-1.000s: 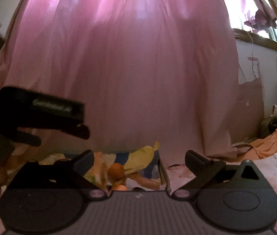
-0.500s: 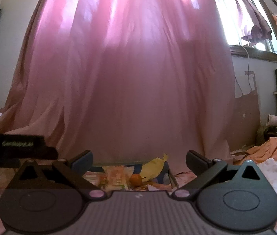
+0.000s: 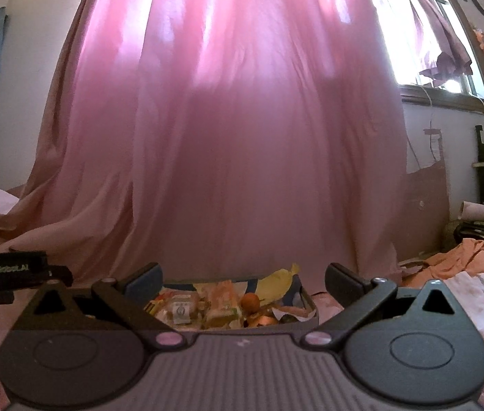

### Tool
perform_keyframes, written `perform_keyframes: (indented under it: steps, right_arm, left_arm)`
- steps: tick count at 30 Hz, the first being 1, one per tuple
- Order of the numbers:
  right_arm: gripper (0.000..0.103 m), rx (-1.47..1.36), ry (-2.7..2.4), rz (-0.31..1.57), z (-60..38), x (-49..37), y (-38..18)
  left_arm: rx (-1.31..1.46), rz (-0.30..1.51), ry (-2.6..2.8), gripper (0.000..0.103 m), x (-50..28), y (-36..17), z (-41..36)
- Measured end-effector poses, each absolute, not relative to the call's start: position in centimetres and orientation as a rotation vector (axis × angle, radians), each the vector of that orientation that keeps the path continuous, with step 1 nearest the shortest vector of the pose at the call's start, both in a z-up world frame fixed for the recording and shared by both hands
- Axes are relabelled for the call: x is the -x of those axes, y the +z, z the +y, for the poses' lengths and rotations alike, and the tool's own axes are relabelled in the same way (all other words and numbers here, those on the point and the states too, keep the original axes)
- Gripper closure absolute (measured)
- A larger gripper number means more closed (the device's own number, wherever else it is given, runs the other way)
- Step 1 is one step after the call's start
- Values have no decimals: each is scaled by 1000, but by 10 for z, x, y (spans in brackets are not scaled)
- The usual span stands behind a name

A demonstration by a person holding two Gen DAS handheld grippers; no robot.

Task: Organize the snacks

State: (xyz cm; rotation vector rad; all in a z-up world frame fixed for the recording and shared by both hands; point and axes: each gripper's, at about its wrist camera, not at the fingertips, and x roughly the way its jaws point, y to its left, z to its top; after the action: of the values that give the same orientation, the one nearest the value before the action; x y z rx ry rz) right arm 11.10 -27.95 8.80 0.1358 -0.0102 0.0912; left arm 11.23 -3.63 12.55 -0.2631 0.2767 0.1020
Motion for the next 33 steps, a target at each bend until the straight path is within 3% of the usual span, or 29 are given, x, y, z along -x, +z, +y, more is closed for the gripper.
perform_keyframes:
  steps: [33]
  right_arm:
    - [0,-113,97,74,-260,-66,52]
  left_arm:
    - [165,282,132,1,-36,78,-9]
